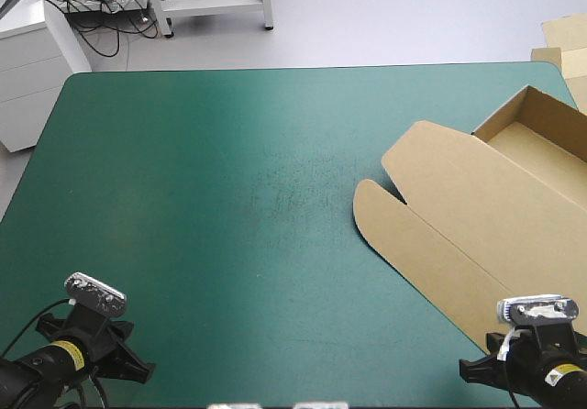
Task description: Fold the box
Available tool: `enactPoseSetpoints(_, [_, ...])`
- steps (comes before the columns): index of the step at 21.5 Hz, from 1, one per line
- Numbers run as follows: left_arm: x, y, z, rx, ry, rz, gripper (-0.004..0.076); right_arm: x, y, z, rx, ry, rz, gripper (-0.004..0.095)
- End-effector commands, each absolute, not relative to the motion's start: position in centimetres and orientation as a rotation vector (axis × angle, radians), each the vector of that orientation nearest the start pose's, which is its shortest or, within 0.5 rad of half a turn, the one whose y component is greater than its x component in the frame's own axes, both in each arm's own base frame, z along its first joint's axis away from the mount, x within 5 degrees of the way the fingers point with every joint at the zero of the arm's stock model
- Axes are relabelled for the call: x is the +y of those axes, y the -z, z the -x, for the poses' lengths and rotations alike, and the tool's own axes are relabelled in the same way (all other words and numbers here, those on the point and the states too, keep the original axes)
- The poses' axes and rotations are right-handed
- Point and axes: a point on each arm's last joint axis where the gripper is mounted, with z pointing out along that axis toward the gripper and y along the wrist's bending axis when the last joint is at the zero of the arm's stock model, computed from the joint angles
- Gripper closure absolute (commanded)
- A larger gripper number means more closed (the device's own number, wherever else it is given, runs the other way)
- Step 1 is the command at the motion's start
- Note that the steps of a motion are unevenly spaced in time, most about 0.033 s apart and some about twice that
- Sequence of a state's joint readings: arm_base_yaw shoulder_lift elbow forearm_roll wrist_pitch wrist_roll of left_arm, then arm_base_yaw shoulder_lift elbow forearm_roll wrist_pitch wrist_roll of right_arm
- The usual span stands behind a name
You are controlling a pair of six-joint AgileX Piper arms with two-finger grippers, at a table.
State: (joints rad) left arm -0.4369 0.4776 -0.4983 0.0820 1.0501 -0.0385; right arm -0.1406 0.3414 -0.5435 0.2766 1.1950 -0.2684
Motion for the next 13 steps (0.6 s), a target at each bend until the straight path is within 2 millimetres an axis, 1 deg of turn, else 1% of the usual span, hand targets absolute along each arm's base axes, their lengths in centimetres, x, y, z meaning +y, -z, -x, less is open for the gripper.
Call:
enactPoseSetpoints(1, [-2.47,-27.19,-6.78,2.397,0.108,-0.503,0.0734,1.85,-28.16,-3.61,2.311,-0.155,0.146,0.0909])
enactPoseSetpoints(4, [-2.47,-27.19,-6.78,2.397,0.108,-0.503,0.0734,1.9,-28.42,-3.03,2.241,-0.135,0.144,0.0909])
enactPoseSetpoints(13, [-2.47,-27.18,-6.77,2.401,0.11,-0.496,0.0734,1.9,-28.34,-3.09,2.233,-0.135,0.141,0.0909])
